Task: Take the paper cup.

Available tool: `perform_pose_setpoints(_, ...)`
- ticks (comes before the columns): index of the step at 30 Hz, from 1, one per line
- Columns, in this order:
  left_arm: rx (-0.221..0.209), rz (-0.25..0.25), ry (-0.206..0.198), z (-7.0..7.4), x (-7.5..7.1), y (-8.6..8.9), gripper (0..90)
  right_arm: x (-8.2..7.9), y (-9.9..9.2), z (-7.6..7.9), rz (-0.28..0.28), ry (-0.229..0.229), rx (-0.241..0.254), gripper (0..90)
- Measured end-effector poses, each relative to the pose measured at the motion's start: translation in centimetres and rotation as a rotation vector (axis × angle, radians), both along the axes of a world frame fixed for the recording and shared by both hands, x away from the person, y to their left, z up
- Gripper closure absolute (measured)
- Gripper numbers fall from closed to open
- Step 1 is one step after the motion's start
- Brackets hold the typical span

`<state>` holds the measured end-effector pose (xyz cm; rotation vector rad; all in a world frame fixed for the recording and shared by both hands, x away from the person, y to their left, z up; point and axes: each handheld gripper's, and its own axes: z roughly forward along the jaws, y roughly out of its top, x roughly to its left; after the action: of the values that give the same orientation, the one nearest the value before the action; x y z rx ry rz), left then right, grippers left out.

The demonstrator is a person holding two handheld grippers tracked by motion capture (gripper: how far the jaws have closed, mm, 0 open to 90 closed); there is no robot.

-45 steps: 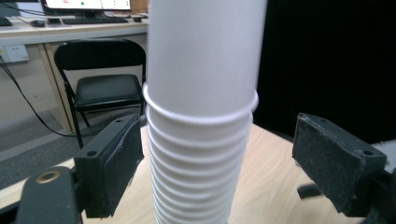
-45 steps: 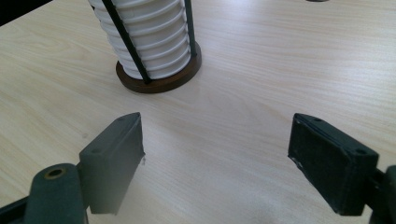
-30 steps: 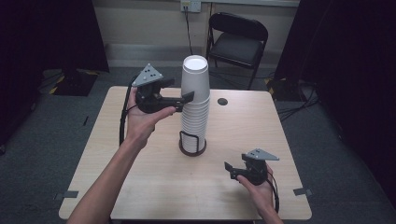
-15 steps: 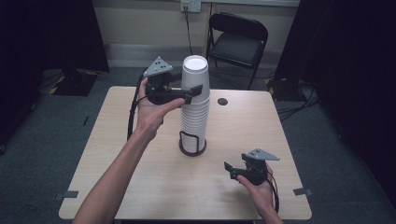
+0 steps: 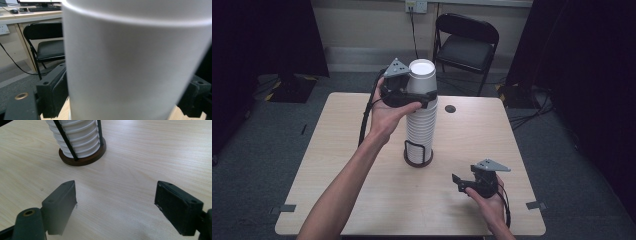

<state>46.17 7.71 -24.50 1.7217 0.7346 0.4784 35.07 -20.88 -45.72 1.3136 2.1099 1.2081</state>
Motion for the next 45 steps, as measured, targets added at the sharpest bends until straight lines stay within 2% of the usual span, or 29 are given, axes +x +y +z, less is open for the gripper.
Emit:
perform_pose_setpoints(4,0.026,0.004,0.01,-0.5,0.3,-0.5,11.8,0.0,-0.1,0.0,-0.002,-0.001,0.001,17.2)
perform_pose_setpoints(16,0.029,0.009,0.024,-1.3,0.7,-0.9,10.6,-0.1,0.0,0.0,0.0,0.002,-0.002,17.3)
perform_pose_setpoints(21,0.048,0.006,-0.013,-1.2,0.6,-1.0,12.3,0.0,0.0,0.0,0.0,0.003,-0.002,17.5)
perform_pose_setpoints(28,0.047,0.007,-0.009,-1.1,0.7,-1.0,12.4,-0.1,0.4,0.1,0.021,0.001,-0.01,17.1)
perform_pose_setpoints(36,0.049,0.005,-0.004,-1.1,0.7,-0.9,12.4,-0.1,0.4,0.0,0.016,0.003,-0.003,17.0)
perform_pose_setpoints(41,0.026,0.012,-0.025,-0.7,0.5,-0.8,12.4,0.0,0.4,0.0,0.016,0.008,-0.003,17.0)
perform_pose_setpoints(45,0.017,0.014,-0.027,-0.2,0.5,-0.8,12.4,0.0,0.4,0.0,0.016,0.008,-0.004,17.0)
